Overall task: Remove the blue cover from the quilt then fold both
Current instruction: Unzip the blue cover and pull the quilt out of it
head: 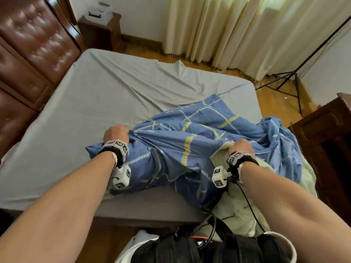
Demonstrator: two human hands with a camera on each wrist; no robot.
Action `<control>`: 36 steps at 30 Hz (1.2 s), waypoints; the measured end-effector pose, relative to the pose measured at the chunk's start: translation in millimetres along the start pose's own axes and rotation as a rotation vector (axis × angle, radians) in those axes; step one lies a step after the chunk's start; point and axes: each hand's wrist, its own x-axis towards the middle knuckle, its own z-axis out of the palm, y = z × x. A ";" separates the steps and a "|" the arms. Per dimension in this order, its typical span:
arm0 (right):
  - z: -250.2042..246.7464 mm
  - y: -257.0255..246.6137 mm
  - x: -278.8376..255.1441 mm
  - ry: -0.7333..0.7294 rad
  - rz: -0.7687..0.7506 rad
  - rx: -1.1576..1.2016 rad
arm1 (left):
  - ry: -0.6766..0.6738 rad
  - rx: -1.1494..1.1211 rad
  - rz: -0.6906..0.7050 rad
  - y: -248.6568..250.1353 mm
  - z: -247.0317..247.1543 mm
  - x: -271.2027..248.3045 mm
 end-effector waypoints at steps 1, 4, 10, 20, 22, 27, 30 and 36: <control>0.2 -2.8 -1.1 0.006 0.024 0.011 | 0.002 -0.005 -0.009 -3.2 -2.9 2.8; 3.8 -17.4 -9.3 0.021 0.053 0.048 | -0.001 -0.022 -0.062 -1.5 -5.5 2.9; 7.8 -27.4 -9.3 0.016 0.052 0.127 | 0.013 -0.017 0.058 42.0 14.1 -17.0; -0.3 2.4 18.7 -0.031 -0.067 0.178 | -0.187 0.198 0.625 205.2 69.2 -73.8; -0.4 14.3 29.4 -0.050 -0.099 0.191 | -0.187 0.256 0.608 218.9 74.7 -74.9; 0.8 33.9 55.7 -0.098 -0.172 0.205 | -0.187 0.247 0.458 236.4 68.5 -83.9; 2.4 33.3 61.0 -0.127 -0.243 0.226 | -0.199 0.261 0.356 234.3 63.7 -95.5; -2.8 33.2 61.0 -0.125 -0.337 0.227 | -0.213 0.252 0.246 225.7 64.4 -120.4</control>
